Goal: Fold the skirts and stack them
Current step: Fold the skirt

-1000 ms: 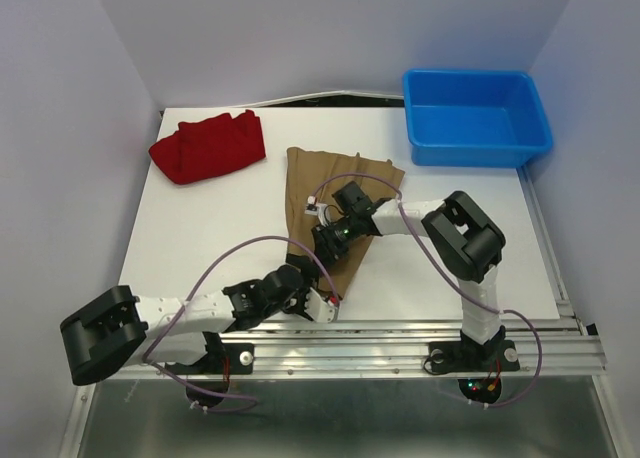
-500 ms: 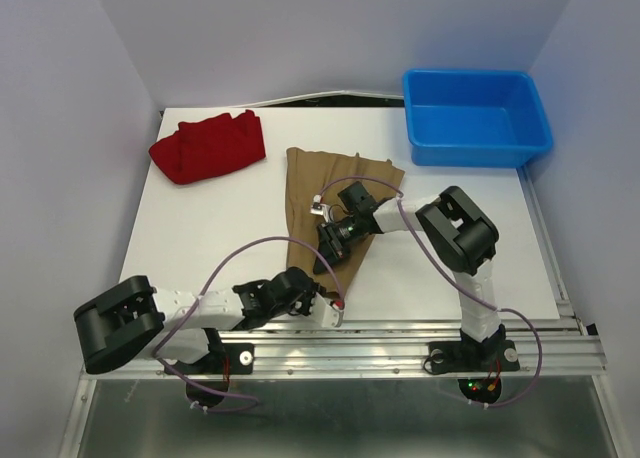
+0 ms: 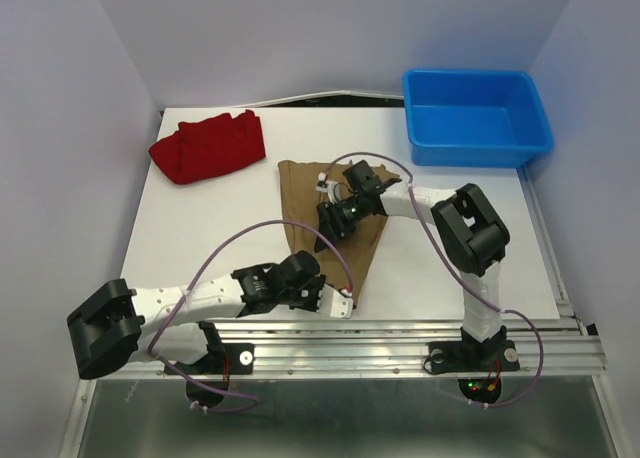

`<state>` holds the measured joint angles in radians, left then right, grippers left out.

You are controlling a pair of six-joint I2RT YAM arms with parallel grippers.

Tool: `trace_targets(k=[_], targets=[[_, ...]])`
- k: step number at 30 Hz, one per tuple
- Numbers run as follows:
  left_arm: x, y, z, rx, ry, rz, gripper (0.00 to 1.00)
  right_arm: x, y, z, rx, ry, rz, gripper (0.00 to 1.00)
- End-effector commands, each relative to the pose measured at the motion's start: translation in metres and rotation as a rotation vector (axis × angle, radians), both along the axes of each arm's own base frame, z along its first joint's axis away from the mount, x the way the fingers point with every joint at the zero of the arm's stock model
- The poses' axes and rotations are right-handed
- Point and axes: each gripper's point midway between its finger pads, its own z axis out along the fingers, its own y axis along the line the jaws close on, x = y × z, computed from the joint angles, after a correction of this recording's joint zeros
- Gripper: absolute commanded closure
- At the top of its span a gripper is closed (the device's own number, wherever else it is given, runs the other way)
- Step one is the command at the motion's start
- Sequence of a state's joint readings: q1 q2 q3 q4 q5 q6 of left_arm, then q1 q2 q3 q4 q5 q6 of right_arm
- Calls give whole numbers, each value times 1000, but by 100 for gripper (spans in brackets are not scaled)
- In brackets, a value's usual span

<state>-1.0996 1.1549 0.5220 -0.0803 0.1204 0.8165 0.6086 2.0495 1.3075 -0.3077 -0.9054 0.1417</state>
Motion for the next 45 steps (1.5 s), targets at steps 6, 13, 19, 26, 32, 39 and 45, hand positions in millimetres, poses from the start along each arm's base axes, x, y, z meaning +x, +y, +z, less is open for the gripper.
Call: trace_targets(k=[6,13,19,26,32,39,45], targets=[[-50,-6,23,-1,266,-86,100,118,-19,58,-50,-404,-141,23],[-79,-15,56,27,436,-192,100,183,-40,33,-207,-596,-185,17],[-90,-14,68,51,500,-231,100,196,-41,-15,-249,-571,-147,21],[-82,-27,112,5,560,-232,100,137,-31,-43,-116,-351,-11,48],[-50,-32,139,-38,542,-172,100,100,-28,-36,-44,-263,22,63],[10,-35,157,-53,475,-91,100,50,-13,-32,9,-170,81,68],[49,-42,153,-29,414,-77,100,27,-2,-18,60,-141,114,68]])
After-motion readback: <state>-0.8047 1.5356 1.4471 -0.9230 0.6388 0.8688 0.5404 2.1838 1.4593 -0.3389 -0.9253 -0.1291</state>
